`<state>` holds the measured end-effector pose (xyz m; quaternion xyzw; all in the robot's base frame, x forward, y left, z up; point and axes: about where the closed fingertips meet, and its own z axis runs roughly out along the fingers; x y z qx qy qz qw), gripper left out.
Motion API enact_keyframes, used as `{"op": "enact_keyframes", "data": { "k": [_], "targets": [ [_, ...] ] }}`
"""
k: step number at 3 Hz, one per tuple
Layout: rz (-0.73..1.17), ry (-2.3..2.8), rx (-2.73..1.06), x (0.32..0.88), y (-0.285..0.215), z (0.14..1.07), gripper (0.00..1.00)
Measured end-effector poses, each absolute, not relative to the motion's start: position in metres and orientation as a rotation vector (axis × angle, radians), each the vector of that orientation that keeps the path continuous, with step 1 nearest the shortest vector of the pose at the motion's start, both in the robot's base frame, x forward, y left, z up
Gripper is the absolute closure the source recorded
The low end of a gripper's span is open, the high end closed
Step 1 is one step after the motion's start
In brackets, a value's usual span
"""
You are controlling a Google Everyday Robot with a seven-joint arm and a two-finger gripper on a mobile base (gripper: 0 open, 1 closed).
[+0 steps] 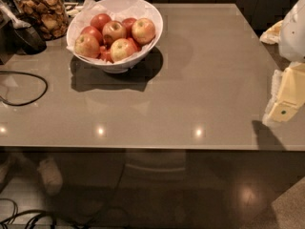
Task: Pick apple from white bowl
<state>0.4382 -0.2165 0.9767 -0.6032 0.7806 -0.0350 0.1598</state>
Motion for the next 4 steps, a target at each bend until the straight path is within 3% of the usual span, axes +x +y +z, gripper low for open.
{"op": "enact_keyframes", "data": {
  "k": [2, 4],
  "targets": [
    [-0.08, 2.234, -1.748, 0.456, -0.208, 0.982, 0.0],
    [-0.069, 2.16, -1.832, 0.562, -0.147, 1.004, 0.0]
  ]
}}
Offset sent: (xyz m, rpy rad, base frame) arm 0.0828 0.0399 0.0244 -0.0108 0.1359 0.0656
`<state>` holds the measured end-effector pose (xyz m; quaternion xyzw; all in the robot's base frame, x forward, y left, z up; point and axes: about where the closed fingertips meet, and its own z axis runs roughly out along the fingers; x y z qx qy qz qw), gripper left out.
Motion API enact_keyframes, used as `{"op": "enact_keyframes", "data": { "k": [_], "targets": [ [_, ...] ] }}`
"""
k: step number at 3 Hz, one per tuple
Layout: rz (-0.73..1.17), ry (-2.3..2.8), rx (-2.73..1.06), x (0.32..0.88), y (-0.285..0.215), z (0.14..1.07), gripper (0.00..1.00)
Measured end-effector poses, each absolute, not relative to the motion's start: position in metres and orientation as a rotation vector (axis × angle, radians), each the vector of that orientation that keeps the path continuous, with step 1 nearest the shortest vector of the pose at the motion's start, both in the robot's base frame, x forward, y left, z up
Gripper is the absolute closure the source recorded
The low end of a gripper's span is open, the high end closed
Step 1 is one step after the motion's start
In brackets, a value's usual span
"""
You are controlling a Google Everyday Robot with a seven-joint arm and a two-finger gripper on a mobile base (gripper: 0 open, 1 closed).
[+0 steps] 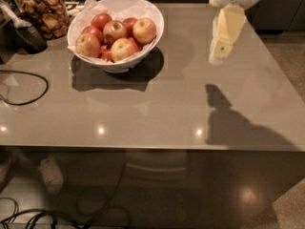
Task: Pick apple from white bowl
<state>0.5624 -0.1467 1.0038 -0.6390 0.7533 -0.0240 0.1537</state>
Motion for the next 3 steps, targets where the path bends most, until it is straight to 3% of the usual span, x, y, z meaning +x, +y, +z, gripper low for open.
{"op": "enact_keyframes", "data": {
  "k": [3],
  "targets": [
    [-0.069, 2.091, -1.754, 0.621, -0.1, 1.019, 0.0]
  ]
}}
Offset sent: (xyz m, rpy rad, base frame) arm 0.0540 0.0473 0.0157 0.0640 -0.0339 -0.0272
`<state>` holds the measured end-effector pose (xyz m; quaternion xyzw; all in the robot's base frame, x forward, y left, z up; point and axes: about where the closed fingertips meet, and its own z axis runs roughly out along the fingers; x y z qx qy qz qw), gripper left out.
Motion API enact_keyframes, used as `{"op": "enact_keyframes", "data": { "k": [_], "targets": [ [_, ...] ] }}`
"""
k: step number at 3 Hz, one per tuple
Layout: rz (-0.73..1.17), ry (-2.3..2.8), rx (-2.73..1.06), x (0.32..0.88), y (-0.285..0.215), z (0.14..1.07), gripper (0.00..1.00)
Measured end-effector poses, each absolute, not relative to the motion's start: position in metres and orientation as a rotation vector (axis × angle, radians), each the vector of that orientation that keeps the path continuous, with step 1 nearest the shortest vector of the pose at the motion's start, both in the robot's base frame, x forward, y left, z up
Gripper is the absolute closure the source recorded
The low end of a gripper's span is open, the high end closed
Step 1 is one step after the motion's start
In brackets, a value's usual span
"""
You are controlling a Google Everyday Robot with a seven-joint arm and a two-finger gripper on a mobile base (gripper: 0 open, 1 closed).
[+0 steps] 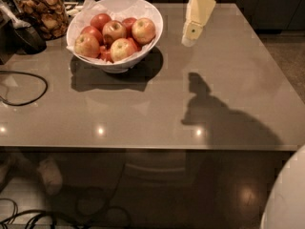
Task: Pick apple from white bowl
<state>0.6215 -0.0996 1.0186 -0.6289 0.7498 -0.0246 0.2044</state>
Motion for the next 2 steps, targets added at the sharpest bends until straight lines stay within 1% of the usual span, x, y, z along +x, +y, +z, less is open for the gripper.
{"op": "enact_keyframes", "data": {
  "k": [1, 2],
  "targets": [
    [-0.062, 2.092, -1.737, 0.626, -0.095, 1.019, 0.0],
    [-0.021, 2.106, -1.745, 0.642, -0.082, 1.013, 0.1]
  ]
}}
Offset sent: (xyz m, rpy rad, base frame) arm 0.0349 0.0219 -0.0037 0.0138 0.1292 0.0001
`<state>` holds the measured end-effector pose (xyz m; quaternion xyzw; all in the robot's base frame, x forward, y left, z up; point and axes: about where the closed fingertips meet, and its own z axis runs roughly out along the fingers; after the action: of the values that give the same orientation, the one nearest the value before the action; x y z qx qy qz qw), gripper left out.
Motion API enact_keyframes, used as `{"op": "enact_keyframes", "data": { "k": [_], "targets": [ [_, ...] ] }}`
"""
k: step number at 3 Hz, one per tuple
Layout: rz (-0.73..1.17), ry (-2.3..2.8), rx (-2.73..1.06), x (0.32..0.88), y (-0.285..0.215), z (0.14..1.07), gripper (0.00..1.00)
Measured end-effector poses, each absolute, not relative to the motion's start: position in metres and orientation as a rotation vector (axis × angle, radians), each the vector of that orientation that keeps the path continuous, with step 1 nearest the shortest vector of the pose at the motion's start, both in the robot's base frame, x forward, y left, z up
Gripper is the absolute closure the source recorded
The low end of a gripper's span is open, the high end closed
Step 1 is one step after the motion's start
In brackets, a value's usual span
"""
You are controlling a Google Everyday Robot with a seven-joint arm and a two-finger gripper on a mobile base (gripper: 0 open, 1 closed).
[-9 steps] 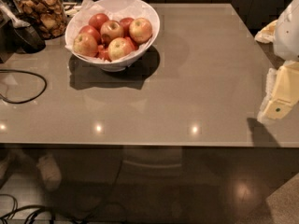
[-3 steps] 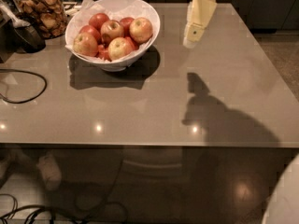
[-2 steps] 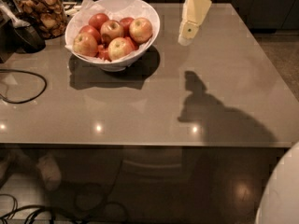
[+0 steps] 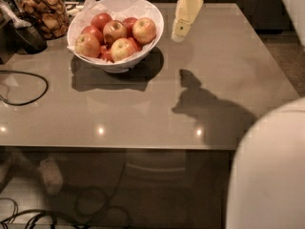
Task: Pick apple from white bowl
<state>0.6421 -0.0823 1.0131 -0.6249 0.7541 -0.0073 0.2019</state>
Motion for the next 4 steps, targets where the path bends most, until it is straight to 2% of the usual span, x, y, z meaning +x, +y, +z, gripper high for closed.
{"op": "enact_keyframes", "data": {
  "k": [1, 2, 3, 4],
  "targets": [
    [-0.008, 2.097, -1.745, 0.662, -0.07, 1.012, 0.15],
    [-0.004, 2.087, -1.74, 0.674, -0.063, 1.013, 0.14],
    [-0.013, 2.065, -1.72, 0.684, -0.058, 1.015, 0.04],
    [-0.03, 2.04, -1.709, 0.692, -0.052, 1.015, 0.0]
  ]
}}
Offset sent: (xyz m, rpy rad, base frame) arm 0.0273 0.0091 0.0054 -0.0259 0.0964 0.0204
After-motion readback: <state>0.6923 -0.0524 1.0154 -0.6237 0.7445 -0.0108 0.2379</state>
